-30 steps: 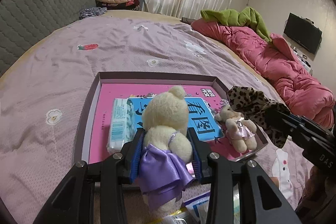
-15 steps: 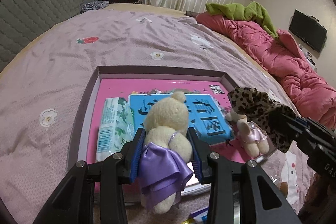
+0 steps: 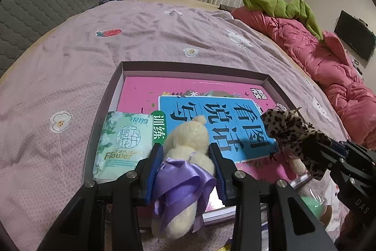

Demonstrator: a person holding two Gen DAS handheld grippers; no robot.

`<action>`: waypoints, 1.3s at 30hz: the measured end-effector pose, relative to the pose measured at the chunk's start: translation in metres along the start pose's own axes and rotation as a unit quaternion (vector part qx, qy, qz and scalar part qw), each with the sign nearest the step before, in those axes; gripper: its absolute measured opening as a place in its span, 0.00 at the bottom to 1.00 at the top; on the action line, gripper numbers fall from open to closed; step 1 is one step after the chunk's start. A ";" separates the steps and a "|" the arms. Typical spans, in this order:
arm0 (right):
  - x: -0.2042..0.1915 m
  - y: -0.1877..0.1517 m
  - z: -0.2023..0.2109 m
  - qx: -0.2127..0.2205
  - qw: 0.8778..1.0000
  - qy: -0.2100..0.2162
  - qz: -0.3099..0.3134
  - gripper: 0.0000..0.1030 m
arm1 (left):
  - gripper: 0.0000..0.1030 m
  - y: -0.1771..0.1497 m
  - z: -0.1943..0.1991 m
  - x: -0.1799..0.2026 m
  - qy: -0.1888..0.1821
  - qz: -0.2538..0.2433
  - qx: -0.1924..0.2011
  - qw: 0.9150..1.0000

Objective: Organize soft objects
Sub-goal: 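Lower the cream bear into the box with left tool while right tool sets the scrunchie beside the crowned bear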

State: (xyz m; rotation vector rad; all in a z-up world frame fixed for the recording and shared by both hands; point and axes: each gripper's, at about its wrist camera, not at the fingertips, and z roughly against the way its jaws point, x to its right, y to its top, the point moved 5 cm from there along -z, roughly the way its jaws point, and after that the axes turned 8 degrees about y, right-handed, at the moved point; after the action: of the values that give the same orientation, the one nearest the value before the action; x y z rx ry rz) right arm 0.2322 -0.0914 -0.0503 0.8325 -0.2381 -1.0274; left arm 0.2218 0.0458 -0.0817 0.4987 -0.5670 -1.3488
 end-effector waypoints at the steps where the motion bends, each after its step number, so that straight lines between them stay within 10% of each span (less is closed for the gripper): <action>1: 0.000 -0.002 -0.001 -0.004 1.000 -0.001 0.002 0.21 | 0.39 0.000 0.000 0.000 0.000 0.000 0.001 1.000; 20: -0.001 -0.020 -0.022 -0.067 0.998 0.008 0.000 0.32 | 0.39 0.012 -0.008 -0.002 -0.011 0.007 0.017 1.000; 28: -0.005 -0.015 -0.013 -0.047 0.999 0.012 0.009 0.51 | 0.45 0.017 -0.004 -0.005 -0.035 0.021 0.015 0.999; 39: 0.000 -0.006 0.006 -0.017 1.000 0.016 0.010 0.54 | 0.47 0.024 0.021 -0.011 -0.032 0.005 0.031 0.999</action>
State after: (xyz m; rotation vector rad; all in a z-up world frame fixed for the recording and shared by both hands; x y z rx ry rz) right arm 0.2249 -0.0960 -0.0502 0.8130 -0.2015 -0.9964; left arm 0.2247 0.0597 -0.0515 0.5036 -0.6637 -1.3442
